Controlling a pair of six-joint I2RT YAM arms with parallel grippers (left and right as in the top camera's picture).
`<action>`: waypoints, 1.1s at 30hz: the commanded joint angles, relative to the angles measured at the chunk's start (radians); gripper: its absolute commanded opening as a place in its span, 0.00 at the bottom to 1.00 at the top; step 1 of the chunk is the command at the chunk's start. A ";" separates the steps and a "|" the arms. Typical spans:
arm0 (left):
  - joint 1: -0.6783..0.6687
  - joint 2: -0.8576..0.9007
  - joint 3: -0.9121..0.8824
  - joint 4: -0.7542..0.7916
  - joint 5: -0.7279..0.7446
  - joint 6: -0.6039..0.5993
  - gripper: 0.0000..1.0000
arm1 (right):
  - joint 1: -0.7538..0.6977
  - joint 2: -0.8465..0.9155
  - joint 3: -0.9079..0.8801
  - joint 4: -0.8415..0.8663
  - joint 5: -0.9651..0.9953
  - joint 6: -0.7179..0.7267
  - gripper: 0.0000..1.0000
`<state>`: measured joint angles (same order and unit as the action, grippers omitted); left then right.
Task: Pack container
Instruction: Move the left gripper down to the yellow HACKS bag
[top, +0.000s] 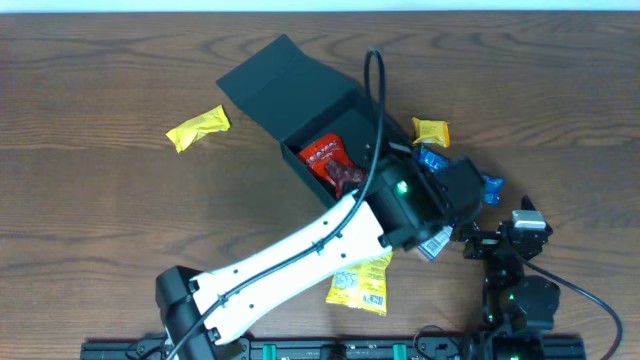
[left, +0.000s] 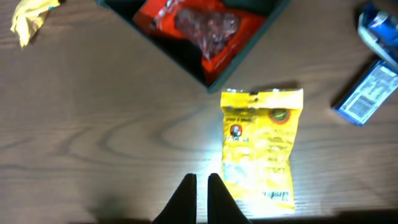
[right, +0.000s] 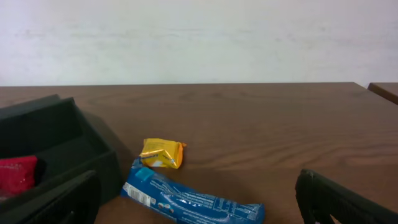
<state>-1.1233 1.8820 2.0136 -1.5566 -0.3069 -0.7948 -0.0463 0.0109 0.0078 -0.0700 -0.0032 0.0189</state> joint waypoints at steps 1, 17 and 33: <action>0.001 -0.003 0.014 -0.007 -0.015 -0.035 0.10 | 0.008 -0.006 -0.002 -0.005 -0.001 0.014 0.99; 0.096 -0.309 -0.555 0.435 0.245 0.143 0.73 | 0.008 -0.006 -0.002 -0.005 -0.001 0.014 0.99; 0.294 -0.410 -0.877 0.592 0.507 0.303 0.95 | 0.008 -0.006 -0.002 -0.005 -0.001 0.014 0.99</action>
<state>-0.8322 1.5188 1.1622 -0.9611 0.1471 -0.5560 -0.0463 0.0109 0.0078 -0.0700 -0.0036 0.0189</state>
